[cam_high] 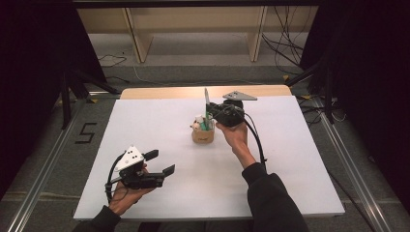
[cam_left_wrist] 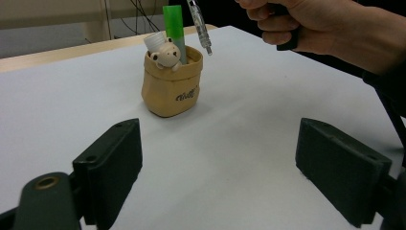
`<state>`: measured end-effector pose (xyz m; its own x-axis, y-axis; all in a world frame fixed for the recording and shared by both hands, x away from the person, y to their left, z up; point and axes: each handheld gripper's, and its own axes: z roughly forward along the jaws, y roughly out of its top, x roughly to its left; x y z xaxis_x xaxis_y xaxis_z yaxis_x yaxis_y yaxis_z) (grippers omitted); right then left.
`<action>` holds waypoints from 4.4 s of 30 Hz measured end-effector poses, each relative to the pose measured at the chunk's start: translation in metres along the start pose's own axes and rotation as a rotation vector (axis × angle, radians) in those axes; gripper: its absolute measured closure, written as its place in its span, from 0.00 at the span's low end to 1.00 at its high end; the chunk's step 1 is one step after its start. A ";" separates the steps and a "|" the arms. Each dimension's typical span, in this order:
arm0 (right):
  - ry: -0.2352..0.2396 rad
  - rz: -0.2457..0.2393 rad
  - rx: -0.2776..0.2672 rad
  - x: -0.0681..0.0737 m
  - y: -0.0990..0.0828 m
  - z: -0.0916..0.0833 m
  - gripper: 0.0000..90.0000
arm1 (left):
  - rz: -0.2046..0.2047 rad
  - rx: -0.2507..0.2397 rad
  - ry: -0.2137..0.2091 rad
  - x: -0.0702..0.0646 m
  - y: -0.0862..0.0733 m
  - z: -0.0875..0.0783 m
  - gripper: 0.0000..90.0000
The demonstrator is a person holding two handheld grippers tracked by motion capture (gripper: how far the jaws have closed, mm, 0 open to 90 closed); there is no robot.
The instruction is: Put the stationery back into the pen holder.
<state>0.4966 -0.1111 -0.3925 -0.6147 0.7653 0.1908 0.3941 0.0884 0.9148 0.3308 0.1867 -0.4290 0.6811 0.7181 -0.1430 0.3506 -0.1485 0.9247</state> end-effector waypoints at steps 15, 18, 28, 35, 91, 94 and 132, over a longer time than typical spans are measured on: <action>-0.018 -0.009 0.008 0.002 -0.001 0.016 0.89 | 0.001 -0.001 -0.001 0.000 0.000 0.000 0.18; -0.022 -0.009 0.013 0.001 -0.003 0.018 0.89 | 0.001 -0.002 -0.001 0.000 0.000 0.000 0.18; -0.026 -0.021 0.027 0.002 -0.006 0.023 0.89 | 0.001 0.000 -0.002 0.000 0.000 0.000 0.17; -0.032 -0.033 0.035 0.003 -0.009 0.025 0.89 | 0.000 -0.002 -0.002 0.000 0.000 0.000 0.18; -0.047 -0.107 0.066 0.006 -0.020 0.028 0.88 | 0.005 -0.001 -0.001 -0.001 0.000 0.000 0.18; -0.049 -0.118 0.067 0.008 -0.021 0.028 0.88 | 0.005 -0.003 -0.001 -0.001 0.000 0.000 0.18; 0.031 -0.082 0.093 0.009 -0.012 0.001 0.47 | 0.007 0.000 0.001 0.000 0.000 0.000 0.18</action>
<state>0.4870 -0.1046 -0.4021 -0.6678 0.7329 0.1296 0.4025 0.2091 0.8912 0.3305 0.1863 -0.4291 0.6829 0.7177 -0.1363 0.3462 -0.1537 0.9255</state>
